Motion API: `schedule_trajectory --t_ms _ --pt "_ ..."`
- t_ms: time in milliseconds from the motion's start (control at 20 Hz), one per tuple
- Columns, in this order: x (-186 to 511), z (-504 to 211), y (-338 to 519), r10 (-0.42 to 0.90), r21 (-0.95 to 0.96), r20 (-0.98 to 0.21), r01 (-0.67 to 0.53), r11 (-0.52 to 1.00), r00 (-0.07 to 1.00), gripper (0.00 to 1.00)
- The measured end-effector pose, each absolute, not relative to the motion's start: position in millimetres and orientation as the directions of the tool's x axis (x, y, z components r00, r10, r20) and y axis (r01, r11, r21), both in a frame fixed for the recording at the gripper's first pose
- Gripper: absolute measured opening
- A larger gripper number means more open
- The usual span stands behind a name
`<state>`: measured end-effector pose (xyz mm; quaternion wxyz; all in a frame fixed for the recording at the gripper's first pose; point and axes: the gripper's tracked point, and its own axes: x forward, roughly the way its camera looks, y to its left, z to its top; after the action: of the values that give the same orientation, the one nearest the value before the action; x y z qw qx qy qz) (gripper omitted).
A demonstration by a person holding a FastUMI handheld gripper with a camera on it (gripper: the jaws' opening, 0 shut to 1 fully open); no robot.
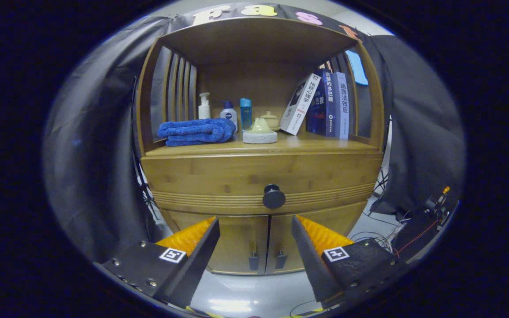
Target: Pull open the drawer, take out the items inside it, and place them on the countertop above the cabinet.
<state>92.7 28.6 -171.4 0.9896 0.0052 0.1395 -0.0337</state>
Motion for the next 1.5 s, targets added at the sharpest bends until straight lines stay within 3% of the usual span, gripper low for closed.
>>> schedule_trajectory --t_ms 350,950,1250,1500 --pt "49.1 -86.1 44.6 -0.062 -0.081 -0.157 0.050 0.995 0.986 0.98" --pt "-11.0 28.2 38.6 -0.104 -0.021 -0.013 0.104 0.994 0.994 0.97" --pt "-35.4 64.0 38.2 -0.104 -0.007 0.064 0.105 0.994 0.992 0.97" --pt "-39.8 62.0 41.7 -0.099 -0.007 0.055 0.100 0.995 0.994 0.97"
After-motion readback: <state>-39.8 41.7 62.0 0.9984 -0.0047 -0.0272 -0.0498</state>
